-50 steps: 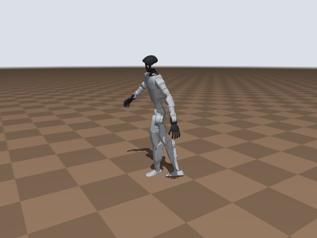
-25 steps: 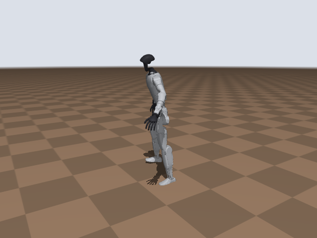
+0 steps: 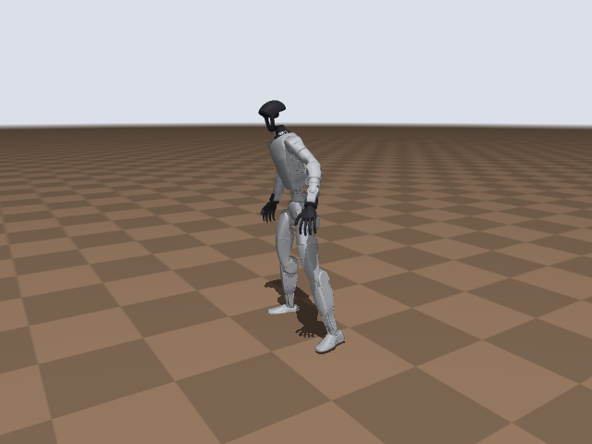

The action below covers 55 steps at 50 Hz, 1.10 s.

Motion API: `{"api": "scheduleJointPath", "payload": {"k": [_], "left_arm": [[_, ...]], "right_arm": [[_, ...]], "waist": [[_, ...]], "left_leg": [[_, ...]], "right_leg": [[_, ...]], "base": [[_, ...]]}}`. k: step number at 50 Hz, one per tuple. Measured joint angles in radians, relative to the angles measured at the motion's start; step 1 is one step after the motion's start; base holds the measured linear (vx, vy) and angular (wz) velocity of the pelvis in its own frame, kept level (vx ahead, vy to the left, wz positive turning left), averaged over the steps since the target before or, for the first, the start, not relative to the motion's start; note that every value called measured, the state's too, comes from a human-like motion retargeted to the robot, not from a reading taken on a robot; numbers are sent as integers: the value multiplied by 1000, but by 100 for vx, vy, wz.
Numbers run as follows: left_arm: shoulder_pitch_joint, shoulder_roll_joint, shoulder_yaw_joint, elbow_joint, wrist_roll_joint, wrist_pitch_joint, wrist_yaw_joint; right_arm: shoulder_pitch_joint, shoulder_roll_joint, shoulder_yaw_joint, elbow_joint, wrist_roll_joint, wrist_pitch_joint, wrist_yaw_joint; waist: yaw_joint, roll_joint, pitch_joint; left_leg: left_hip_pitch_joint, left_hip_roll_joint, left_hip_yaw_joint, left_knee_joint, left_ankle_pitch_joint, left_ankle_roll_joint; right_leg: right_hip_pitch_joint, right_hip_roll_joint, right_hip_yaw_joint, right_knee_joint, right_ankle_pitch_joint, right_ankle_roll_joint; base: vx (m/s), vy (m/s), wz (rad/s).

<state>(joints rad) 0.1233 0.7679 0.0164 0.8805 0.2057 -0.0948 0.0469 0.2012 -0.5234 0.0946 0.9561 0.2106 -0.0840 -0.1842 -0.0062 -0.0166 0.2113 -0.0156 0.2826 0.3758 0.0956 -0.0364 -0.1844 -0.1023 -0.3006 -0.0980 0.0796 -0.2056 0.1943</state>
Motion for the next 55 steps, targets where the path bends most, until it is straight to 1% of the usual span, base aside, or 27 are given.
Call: {"api": "scheduleJointPath", "payload": {"k": [5,9,12,15,18,20,23,25,27,28,30,32,35,38,41,42,43,45,47,48,50,52,53,55], "left_arm": [[24,1,35,54,-37,-1,37],[34,22,67,94,-48,-5,77],[36,40,94,110,-61,-6,96],[34,63,111,116,-61,-3,98],[30,84,106,117,-42,1,96],[21,90,91,117,-10,4,84],[11,100,67,109,48,7,49],[-5,116,51,107,74,12,32],[-22,134,42,107,81,20,29],[-30,143,40,107,80,25,30],[-47,157,42,103,73,33,32],[-65,172,41,93,60,38,35],[-98,199,18,69,48,39,37],[-139,227,-28,39,55,34,37],[-170,249,-69,-3,71,20,25],[-175,255,-80,-20,74,12,18],[-178,261,-89,-40,75,0,8],[-179,273,-105,-85,78,-18,-6],[-182,289,-122,-137,75,-33,-25],[-185,299,-132,-163,73,-40,-38],[-195,322,-152,-215,81,-47,-66],[-212,344,-177,-259,77,-55,-91],[-224,353,-193,-278,77,-58,-96],[-250,362,-235,-308,87,-68,-92]], "right_arm": [[-26,-22,6,26,-23,8,21],[-29,-33,-12,34,-12,4,3],[-23,-39,-22,23,8,-1,-15],[-11,-38,-32,16,29,-1,-24],[8,-30,-48,11,27,8,-17],[24,-30,-65,0,4,13,-2],[36,-47,-63,-33,-71,21,56],[20,-66,-35,-52,-134,30,107],[-6,-83,3,-69,-201,37,155],[-19,-91,22,-79,-231,40,174],[-48,-102,53,-100,-264,41,198],[-73,-108,71,-125,-245,37,195],[-99,-112,81,-160,-166,24,163],[-110,-113,79,-181,-122,10,122],[-104,-112,53,-189,-124,0,102],[-97,-112,37,-191,-123,-3,98],[-88,-111,16,-193,-115,-7,92],[-65,-105,-31,-195,-83,-14,71],[-43,-94,-75,-190,-23,-23,39],[-32,-87,-93,-184,11,-28,25],[-12,-70,-130,-166,68,-35,8],[12,-55,-172,-139,114,-31,14],[25,-48,-197,-123,132,-27,20],[51,-38,-257,-80,161,-18,27]], "waist": [[46,-1,-4],[91,-16,-16],[128,-33,-28],[168,-58,-43],[204,-70,-44],[229,-53,-29],[266,7,16],[284,36,52],[293,43,77],[296,41,84],[303,34,91],[301,27,92],[277,19,95],[233,14,102],[180,12,100],[161,12,97],[140,15,92],[96,14,88],[49,7,89],[25,4,91],[-35,-5,90],[-120,0,79],[-171,10,70],[-276,53,51]], "left_leg": [[-13,-5,-44,30,-17,1],[-25,-29,-104,60,-98,10],[-31,-49,-97,87,-164,29],[-36,-76,-83,104,-212,71],[-29,-111,-102,119,-237,98],[-3,-126,-109,121,-248,98],[77,-129,-109,101,-252,72],[123,-140,-113,92,-249,45],[150,-164,-124,86,-242,19],[156,-177,-131,83,-238,9],[158,-206,-142,78,-229,1],[151,-235,-159,72,-221,6],[143,-278,-205,52,-203,17],[156,-324,-278,19,-175,17],[176,-374,-358,-19,-151,10],[182,-390,-389,-33,-143,-1],[188,-403,-428,-49,-136,-26],[197,-443,-494,-73,-125,-52],[203,-494,-559,-88,-123,-64],[207,-519,-591,-94,-124,-68],[209,-583,-642,-90,-132,-54],[219,-632,-739,-100,-134,-68],[228,-653,-797,-107,-131,-75],[258,-682,-918,-126,-124,-77]], "right_leg": [[7,-12,2,-9,7,4],[16,-36,-3,-26,19,26],[20,-60,-9,-41,38,49],[24,-93,-28,-53,78,67],[31,-127,-70,-27,146,62],[25,-148,-107,42,207,40],[-42,-194,-233,307,286,-34],[-104,-236,-322,508,261,-85],[-163,-230,-353,628,163,-88],[-190,-214,-366,659,120,-78],[-229,-174,-428,679,73,-65],[-241,-120,-526,660,56,-67],[-233,-1,-652,605,35,-74],[-210,142,-721,543,56,-57],[-185,277,-758,479,82,-33],[-177,318,-768,456,92,-27],[-170,359,-776,430,107,-21],[-154,425,-767,369,148,-13],[-137,470,-726,298,183,-17],[-125,486,-708,261,193,-23],[-96,497,-675,180,198,-41],[-80,504,-587,83,151,-43],[-76,507,-515,31,110,-40],[-64,505,-394,-61,49,-23]], "base": [[1,5,-2],[1,17,-1],[1,27,0],[1,35,8],[-1,47,18],[-4,60,19],[-6,65,12],[-6,59,16],[-5,51,29],[-5,46,33],[-5,44,34],[-4,42,50],[-2,39,91],[2,38,132],[8,40,147],[11,43,153],[13,43,157],[14,44,163],[17,45,168],[20,46,176],[24,47,199],[32,50,250],[41,55,283],[49,61,295]]}}
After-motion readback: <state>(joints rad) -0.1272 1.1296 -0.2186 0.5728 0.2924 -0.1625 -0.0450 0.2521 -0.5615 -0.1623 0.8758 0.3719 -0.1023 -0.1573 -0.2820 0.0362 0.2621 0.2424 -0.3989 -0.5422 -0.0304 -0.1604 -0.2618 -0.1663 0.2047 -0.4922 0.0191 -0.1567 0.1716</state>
